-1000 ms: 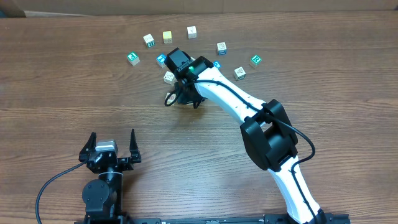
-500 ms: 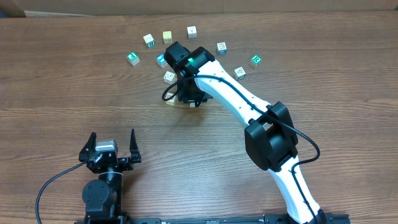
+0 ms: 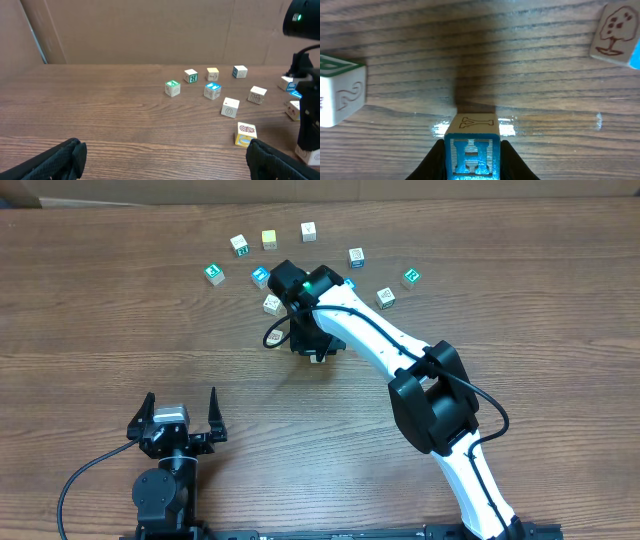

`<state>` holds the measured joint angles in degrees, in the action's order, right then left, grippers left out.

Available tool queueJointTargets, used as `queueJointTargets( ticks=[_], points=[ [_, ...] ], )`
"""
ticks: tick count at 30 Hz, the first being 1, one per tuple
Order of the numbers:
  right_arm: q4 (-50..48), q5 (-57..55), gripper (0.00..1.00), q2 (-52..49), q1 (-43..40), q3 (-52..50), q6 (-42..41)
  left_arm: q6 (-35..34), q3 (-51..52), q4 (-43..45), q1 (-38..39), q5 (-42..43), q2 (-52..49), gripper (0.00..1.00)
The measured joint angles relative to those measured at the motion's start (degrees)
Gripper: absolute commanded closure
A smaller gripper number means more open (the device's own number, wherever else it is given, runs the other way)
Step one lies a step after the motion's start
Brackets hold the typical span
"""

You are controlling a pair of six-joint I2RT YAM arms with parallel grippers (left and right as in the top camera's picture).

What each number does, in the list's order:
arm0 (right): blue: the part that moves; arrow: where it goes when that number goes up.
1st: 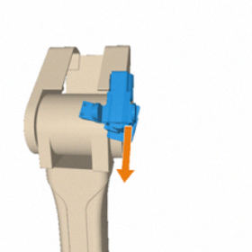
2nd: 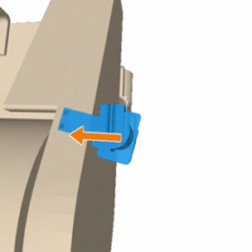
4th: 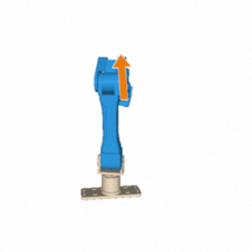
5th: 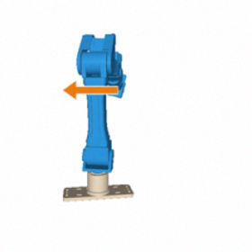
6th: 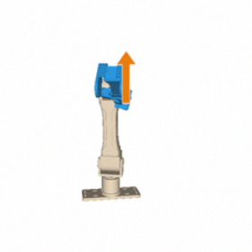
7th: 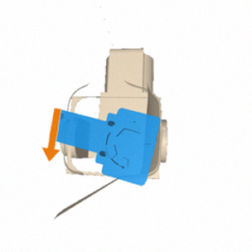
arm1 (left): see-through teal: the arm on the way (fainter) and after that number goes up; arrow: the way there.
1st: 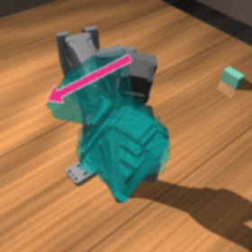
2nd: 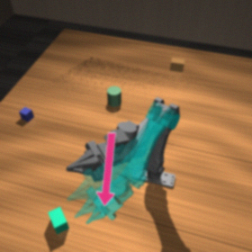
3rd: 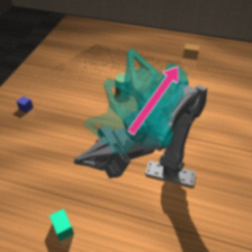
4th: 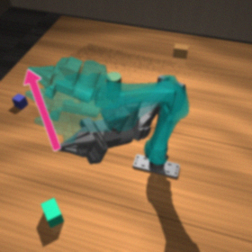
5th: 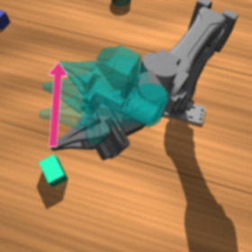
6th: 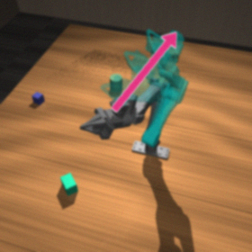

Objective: Form a tower
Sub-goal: 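Carry the H block toward the front and set it down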

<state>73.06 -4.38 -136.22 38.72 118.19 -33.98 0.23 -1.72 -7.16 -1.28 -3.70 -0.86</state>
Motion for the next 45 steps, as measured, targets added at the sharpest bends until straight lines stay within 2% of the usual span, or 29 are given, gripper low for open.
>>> queueJointTargets(
  ticks=[11,14,25,28,36,41,42,44,45],
  points=[
    [-0.2,1.18,0.77,0.0,0.0,-0.52,-0.35,0.0,0.0,0.0,0.0,0.0,0.0,0.0],
    [-0.15,1.44,0.68,0.0,0.0,-0.52,-0.42,-0.02,0.0,0.0,0.0,0.02,0.0,0.0],
    [-0.09,1.64,0.55,0.0,0.0,-0.52,-0.55,0.0,0.0,0.0,0.0,0.0,0.0,0.01],
    [-0.17,1.64,0.56,0.0,0.0,-0.52,-0.52,-0.02,0.0,0.0,0.0,0.0,0.0,0.0],
    [0.24,1.64,0.72,0.0,0.02,-0.52,-0.5,0.0,0.0,0.0,0.0,0.0,0.0,0.0],
    [0.5,1.64,0.74,0.0,0.02,-0.52,-0.55,0.0,0.0,0.0,0.0,0.0,0.0,0.0],
    [0.55,1.66,0.72,0.0,0.0,-0.52,-0.55,0.0,0.0,0.0,0.0,0.0,0.0,0.01],
    [0.52,1.62,0.53,0.0,0.0,-0.52,-0.52,0.0,0.0,0.0,0.0,0.0,0.0,0.0],
    [0.52,1.7,0.49,0.0,0.02,-0.52,-0.39,0.0,0.0,0.0,0.0,0.02,0.0,0.0]
  ],
)
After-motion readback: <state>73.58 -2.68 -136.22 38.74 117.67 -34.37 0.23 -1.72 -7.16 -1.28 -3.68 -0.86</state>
